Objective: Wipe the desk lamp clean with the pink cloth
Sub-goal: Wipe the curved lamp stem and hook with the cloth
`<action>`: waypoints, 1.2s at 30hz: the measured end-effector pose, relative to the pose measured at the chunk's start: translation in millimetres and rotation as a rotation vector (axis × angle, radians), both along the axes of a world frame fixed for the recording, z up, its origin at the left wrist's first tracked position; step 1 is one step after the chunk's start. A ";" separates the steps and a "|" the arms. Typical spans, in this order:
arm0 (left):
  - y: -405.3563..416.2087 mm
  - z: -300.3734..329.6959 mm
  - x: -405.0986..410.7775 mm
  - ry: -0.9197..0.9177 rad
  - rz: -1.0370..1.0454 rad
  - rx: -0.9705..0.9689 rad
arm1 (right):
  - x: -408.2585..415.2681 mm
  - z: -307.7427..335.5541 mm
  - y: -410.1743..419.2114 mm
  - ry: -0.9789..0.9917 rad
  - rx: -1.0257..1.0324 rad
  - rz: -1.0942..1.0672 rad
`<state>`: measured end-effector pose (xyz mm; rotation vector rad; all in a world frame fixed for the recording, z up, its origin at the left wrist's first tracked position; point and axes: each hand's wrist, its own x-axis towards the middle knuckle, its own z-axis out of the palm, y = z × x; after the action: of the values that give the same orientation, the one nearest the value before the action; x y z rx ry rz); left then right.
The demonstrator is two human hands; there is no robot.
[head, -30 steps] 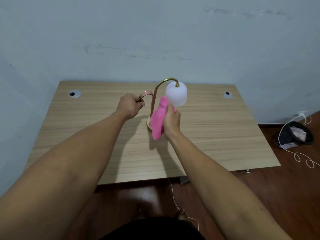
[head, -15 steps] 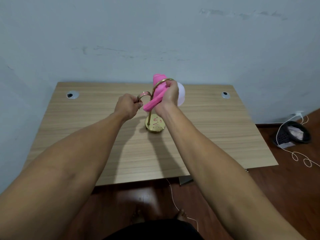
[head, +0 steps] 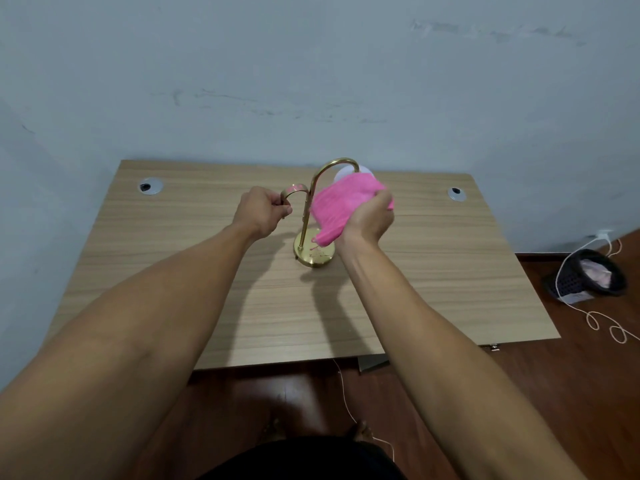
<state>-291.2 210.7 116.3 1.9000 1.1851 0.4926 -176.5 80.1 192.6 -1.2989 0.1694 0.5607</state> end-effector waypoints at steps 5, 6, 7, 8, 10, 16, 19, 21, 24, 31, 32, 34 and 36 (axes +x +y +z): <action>-1.6 1.2 2.2 0.010 0.007 0.006 | 8.7 18.0 8.7 -0.412 0.029 -0.078; -2.7 1.9 2.9 0.014 0.010 0.012 | 7.0 14.5 12.2 -0.584 -0.054 0.010; -3.1 1.6 3.6 0.018 0.012 0.017 | 5.6 7.8 15.6 -0.764 -0.150 0.135; -3.3 1.7 4.2 0.021 0.012 0.020 | 5.7 -2.3 20.1 -0.928 -0.264 0.278; -2.0 0.5 4.1 0.026 0.012 0.026 | 5.7 -27.2 25.0 -1.194 -0.474 0.479; 1.0 -1.7 3.4 0.020 -0.006 0.025 | 9.9 -63.3 12.2 -1.653 -0.629 0.673; 2.6 -3.1 4.8 0.014 -0.009 0.021 | 7.6 -76.7 6.6 -1.660 -0.536 0.694; 2.2 -1.9 4.5 0.021 0.000 0.021 | 0.6 -83.0 -3.4 -1.543 -0.451 0.689; 2.0 -1.8 4.5 0.013 0.004 0.025 | -7.4 -78.9 -18.2 -1.006 -0.388 0.618; -0.4 -1.2 4.8 0.009 0.009 0.020 | 7.4 -21.1 2.5 0.193 0.055 0.221; -1.0 -1.0 4.6 0.005 0.013 0.022 | 12.1 -11.0 8.1 0.233 0.120 0.189; -1.6 -1.3 4.9 -0.003 0.020 0.027 | 20.8 7.2 16.4 0.320 0.247 0.172; -2.3 -1.9 5.5 0.008 0.029 0.038 | 22.9 17.5 24.0 0.390 0.335 0.178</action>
<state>-285.7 208.4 114.4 1.9212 1.2178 0.5264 -153.6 104.1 210.1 -0.8747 0.2704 0.9512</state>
